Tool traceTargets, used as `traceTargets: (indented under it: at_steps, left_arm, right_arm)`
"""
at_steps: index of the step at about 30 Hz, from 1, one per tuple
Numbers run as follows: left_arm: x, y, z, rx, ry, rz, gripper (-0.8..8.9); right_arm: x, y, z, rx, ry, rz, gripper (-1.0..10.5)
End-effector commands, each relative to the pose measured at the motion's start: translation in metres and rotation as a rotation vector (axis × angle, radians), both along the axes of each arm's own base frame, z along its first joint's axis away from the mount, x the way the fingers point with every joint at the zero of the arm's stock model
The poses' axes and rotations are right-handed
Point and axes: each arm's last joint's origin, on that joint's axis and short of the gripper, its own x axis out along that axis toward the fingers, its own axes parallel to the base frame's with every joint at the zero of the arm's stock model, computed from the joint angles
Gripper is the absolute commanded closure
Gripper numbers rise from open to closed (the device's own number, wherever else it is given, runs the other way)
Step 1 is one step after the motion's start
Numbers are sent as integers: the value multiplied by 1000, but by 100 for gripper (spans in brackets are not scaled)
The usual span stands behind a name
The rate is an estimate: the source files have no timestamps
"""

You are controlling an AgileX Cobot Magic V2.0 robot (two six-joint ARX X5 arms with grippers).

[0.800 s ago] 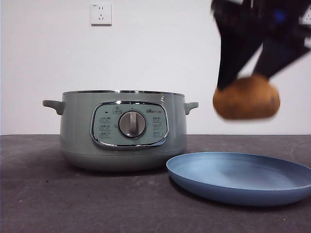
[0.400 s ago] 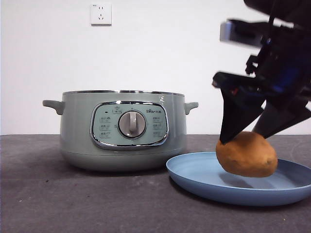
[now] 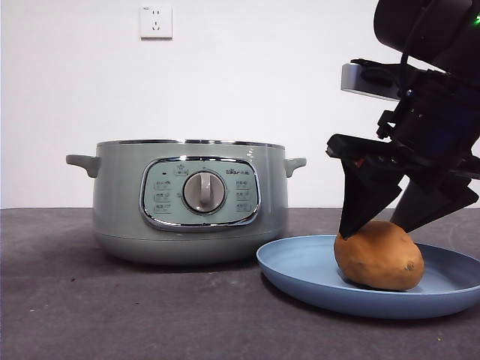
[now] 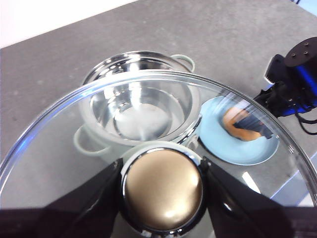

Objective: Take the potato out from the steamer,put the potato on the plate,close the lid

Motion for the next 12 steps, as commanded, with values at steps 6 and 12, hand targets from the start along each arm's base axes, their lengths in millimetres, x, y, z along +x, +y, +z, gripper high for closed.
traceTargets:
  at_steps: [6,12]
  left_arm:
    - [29,-11,7,-32,-66,-23,823]
    - [68,-27,2,-38,-80,-39,823]
  right_arm:
    - [-2,-3,-4,-7,27,-21,371]
    - [-4,-4,13,23,-29,-23,371]
